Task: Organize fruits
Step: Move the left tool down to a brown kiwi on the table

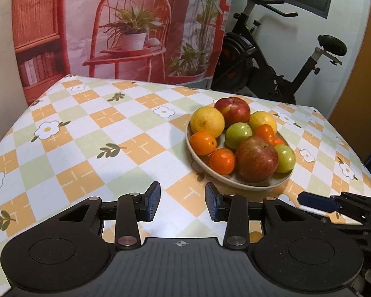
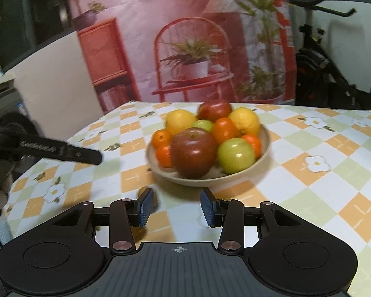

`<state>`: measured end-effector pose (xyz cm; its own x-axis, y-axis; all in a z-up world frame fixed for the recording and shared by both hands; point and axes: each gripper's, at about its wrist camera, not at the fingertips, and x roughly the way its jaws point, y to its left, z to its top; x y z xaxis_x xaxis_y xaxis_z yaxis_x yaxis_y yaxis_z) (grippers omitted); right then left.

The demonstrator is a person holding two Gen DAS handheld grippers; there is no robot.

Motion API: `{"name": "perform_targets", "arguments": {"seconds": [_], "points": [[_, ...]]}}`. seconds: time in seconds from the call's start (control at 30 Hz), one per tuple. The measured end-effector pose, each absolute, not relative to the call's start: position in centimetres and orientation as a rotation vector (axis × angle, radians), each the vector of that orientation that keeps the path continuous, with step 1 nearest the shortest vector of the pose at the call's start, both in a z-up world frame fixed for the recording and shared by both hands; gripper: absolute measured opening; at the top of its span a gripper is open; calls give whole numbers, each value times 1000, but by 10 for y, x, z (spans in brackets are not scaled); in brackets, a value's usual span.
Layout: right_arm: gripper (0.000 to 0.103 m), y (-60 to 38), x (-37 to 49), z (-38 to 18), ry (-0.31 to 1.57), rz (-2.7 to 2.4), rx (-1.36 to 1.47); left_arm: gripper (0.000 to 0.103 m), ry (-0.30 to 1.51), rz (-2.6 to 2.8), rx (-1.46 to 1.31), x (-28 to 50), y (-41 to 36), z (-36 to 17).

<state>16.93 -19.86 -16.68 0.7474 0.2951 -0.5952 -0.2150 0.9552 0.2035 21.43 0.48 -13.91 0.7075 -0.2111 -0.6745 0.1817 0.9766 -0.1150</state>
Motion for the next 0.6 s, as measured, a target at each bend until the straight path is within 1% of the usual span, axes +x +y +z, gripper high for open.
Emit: {"name": "perform_targets", "arguments": {"seconds": [0.6], "points": [[39,-160,171,-184,770,437,27,42,779,-211,-49,216,6,-146]]}}
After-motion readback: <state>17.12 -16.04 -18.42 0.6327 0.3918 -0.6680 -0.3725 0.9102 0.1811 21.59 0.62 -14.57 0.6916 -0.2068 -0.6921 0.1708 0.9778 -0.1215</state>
